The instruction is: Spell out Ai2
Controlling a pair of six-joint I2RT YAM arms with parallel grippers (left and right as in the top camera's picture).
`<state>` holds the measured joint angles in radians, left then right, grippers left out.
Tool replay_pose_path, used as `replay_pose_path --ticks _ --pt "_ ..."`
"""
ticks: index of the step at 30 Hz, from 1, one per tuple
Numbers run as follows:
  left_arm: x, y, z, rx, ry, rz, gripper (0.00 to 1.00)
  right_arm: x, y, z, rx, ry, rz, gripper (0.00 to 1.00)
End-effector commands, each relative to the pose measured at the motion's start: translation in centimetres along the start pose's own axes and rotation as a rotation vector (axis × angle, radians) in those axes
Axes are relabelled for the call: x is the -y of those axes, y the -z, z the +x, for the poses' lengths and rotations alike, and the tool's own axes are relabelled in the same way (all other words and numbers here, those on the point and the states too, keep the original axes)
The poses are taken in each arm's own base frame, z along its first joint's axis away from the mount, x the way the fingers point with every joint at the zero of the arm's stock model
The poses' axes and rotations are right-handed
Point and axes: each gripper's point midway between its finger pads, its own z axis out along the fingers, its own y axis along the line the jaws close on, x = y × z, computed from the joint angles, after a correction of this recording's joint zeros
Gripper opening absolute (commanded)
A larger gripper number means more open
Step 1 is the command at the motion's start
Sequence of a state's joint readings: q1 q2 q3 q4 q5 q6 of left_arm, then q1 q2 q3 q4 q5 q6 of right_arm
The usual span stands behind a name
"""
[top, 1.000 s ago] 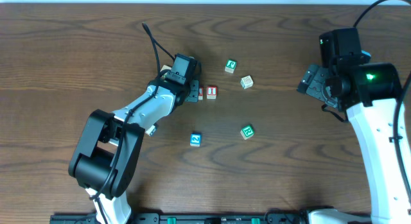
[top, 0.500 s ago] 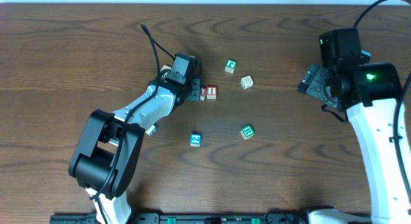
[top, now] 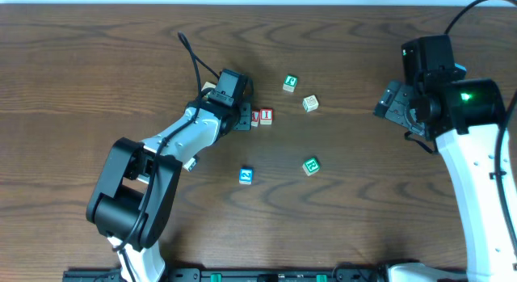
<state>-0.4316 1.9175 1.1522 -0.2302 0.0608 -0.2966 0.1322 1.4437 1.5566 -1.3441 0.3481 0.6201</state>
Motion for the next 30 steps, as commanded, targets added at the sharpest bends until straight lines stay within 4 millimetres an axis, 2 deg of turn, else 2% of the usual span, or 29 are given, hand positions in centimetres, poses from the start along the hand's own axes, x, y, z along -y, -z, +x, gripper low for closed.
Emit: replay_pose_path --ticks 1,18,30 --pt "-0.36 -0.45 -0.19 -0.003 0.024 -0.013 0.36 0.46 -0.01 -0.17 0.007 0.001 0.016 0.99" --pt "0.56 -0.43 -0.01 -0.018 0.047 0.039 0.36 0.46 -0.01 -0.17 0.007 0.001 0.016 0.99" --pt "0.3 -0.45 -0.26 -0.005 0.048 0.023 0.35 0.47 -0.01 -0.16 0.007 0.002 0.016 0.99"
